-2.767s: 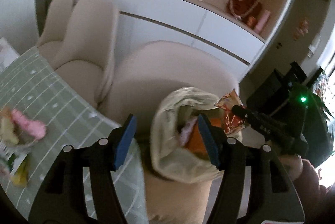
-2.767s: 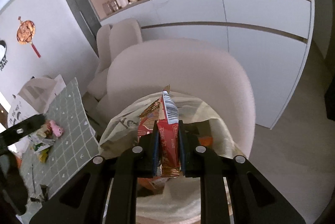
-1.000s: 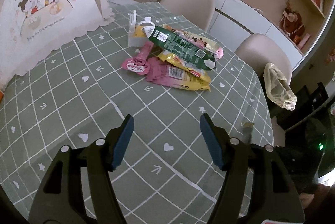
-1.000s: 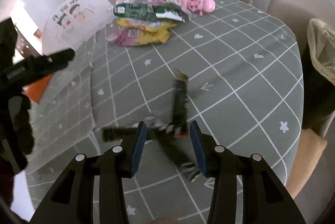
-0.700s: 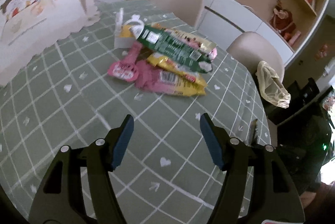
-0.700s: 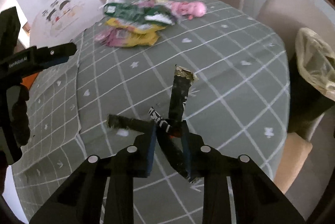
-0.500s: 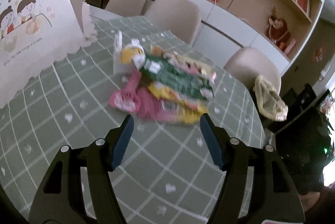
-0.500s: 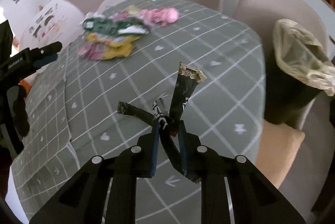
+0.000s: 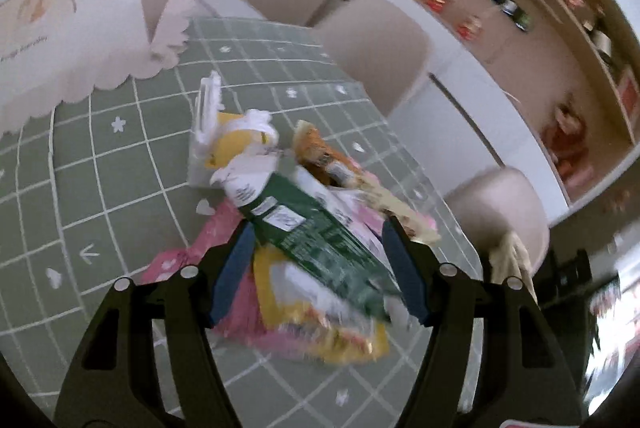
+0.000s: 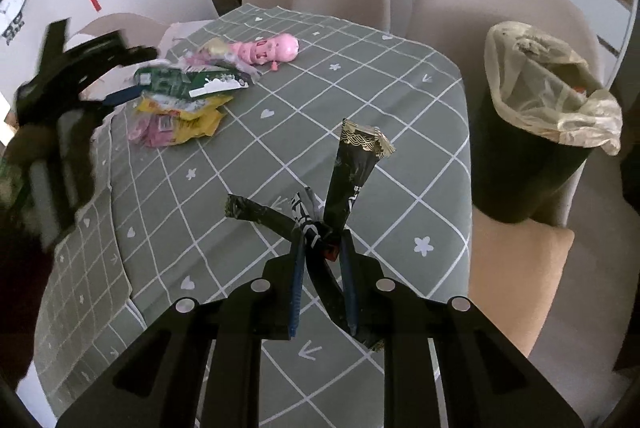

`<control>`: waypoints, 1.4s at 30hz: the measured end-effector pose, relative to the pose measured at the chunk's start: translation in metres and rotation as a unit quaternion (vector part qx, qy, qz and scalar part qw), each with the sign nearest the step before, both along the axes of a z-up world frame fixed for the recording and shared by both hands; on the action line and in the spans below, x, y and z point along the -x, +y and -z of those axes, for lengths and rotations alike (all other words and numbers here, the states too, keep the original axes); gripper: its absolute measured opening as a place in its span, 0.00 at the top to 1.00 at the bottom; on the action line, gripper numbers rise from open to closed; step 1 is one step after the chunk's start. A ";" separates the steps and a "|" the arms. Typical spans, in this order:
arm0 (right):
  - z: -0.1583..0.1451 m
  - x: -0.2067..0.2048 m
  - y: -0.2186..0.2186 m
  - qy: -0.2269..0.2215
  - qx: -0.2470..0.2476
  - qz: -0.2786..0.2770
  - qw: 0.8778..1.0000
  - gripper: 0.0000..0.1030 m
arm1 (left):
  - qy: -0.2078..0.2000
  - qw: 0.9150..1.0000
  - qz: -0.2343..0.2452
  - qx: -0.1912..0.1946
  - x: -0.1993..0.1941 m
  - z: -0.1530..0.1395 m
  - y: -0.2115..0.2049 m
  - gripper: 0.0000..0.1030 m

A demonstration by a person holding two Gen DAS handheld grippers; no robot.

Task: Collect trash
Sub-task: 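Grasp the black chocolate bars with the right tool while the left tool grasps the green drink carton, then carry the green carton and black bars with both tools over the bin bag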

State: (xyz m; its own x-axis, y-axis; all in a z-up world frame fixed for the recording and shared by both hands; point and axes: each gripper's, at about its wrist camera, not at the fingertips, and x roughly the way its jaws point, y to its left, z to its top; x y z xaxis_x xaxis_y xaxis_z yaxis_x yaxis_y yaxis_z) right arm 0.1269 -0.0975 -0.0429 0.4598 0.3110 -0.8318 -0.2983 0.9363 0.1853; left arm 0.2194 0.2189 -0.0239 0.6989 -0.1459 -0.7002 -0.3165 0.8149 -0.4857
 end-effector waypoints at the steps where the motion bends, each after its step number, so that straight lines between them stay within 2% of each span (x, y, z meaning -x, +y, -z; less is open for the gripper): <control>1: -0.001 0.001 0.000 -0.002 0.001 0.000 1.000 0.83 | 0.006 1.000 -0.011 0.002 -0.004 0.003 0.002 0.40; 5: -0.001 0.005 0.001 -0.001 0.002 -0.001 1.000 0.83 | 0.025 0.999 -0.041 0.025 -0.016 0.019 0.015 0.40; 7: 0.000 0.007 0.003 0.002 0.004 -0.005 1.000 0.83 | 0.028 0.998 -0.037 0.042 -0.018 0.025 0.022 0.45; 8: 0.000 0.008 0.005 0.003 0.005 -0.007 1.000 0.83 | 0.026 0.998 -0.028 0.051 -0.017 0.026 0.025 0.53; 15: -0.009 0.014 0.015 -0.012 0.009 -0.030 0.999 0.83 | -0.022 0.999 0.005 0.042 0.017 -0.003 0.028 0.66; 22: -0.025 0.022 0.021 -0.030 0.007 -0.047 0.998 0.83 | -0.075 0.995 0.062 -0.011 0.059 -0.053 0.001 0.69; 28: -0.040 0.032 0.008 -0.049 0.002 -0.043 0.998 0.83 | -0.091 0.992 0.089 -0.013 0.089 -0.074 -0.021 0.70; 30: -0.045 0.035 0.001 -0.054 -0.004 -0.037 0.998 0.83 | -0.098 0.990 0.099 -0.029 0.099 -0.078 -0.033 0.70; 34: -0.051 0.037 -0.015 -0.056 -0.022 -0.020 0.998 0.83 | -0.104 0.979 0.133 -0.114 0.122 -0.078 -0.070 0.69; 36: -0.055 0.039 -0.023 -0.059 -0.027 -0.014 0.998 0.83 | -0.102 0.974 0.148 -0.136 0.131 -0.072 -0.083 0.69; 39: -0.058 0.044 -0.030 -0.064 -0.026 -0.013 0.998 0.83 | -0.097 0.973 0.162 -0.134 0.143 -0.059 -0.095 0.69; 42: -0.060 0.049 -0.035 -0.065 -0.025 -0.013 0.997 0.83 | -0.088 0.976 0.165 -0.108 0.152 -0.049 -0.098 0.68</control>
State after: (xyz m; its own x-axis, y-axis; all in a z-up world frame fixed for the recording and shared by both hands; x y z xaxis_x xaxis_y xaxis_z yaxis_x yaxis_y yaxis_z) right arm 0.0776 -0.1325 0.0169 0.5540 0.3634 -0.7490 -0.3470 0.9186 0.1891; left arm 0.0676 0.1213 0.0251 0.7514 -0.2460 -0.6123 0.0546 0.9479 -0.3139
